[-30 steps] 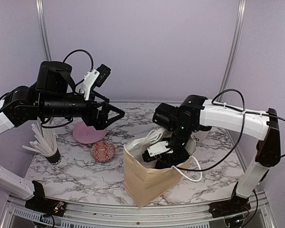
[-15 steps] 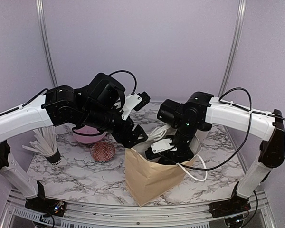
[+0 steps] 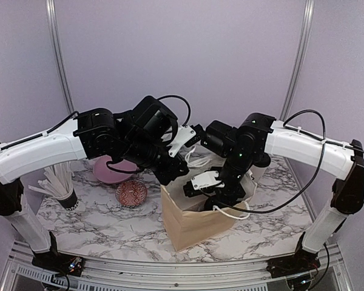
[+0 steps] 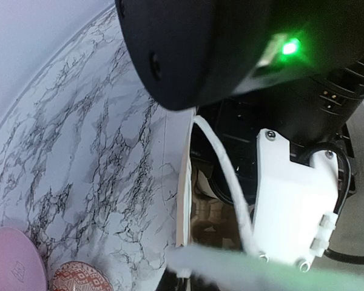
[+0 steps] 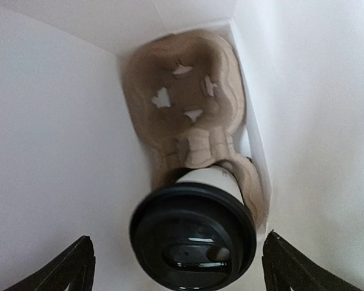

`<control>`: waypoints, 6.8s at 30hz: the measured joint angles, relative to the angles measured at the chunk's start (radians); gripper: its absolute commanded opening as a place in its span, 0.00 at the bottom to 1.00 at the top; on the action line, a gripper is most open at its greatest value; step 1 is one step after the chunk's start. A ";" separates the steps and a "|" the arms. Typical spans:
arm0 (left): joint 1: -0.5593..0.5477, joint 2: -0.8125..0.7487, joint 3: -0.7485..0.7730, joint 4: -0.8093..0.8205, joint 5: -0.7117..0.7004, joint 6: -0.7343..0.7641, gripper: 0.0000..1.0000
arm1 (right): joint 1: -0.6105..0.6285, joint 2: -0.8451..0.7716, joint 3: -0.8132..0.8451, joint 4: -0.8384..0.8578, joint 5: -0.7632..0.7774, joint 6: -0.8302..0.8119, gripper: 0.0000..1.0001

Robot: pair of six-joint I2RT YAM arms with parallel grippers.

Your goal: Pack the takeout coffee

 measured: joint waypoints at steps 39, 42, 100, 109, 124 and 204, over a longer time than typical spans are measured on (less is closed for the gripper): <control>-0.368 0.137 0.122 -0.030 -0.474 0.234 0.00 | -0.749 -0.247 -0.008 0.020 -0.261 -0.246 0.83; -0.405 0.150 0.122 -0.026 -0.503 0.235 0.00 | -0.796 -0.151 -0.038 0.104 -0.259 -0.169 0.83; 0.034 0.225 0.184 0.019 -0.207 0.348 0.12 | -0.863 0.109 -0.115 0.464 -0.007 0.235 0.90; 0.056 0.245 0.224 0.028 -0.233 0.349 0.60 | -0.866 0.111 -0.112 0.446 0.008 0.246 0.71; 0.059 0.151 0.211 0.042 -0.395 0.279 0.99 | -0.866 -0.207 -0.249 0.351 -0.014 0.190 0.59; -0.221 -0.029 -0.159 -0.187 -0.114 0.187 0.89 | -0.259 -0.384 0.106 0.018 -0.511 -0.219 0.93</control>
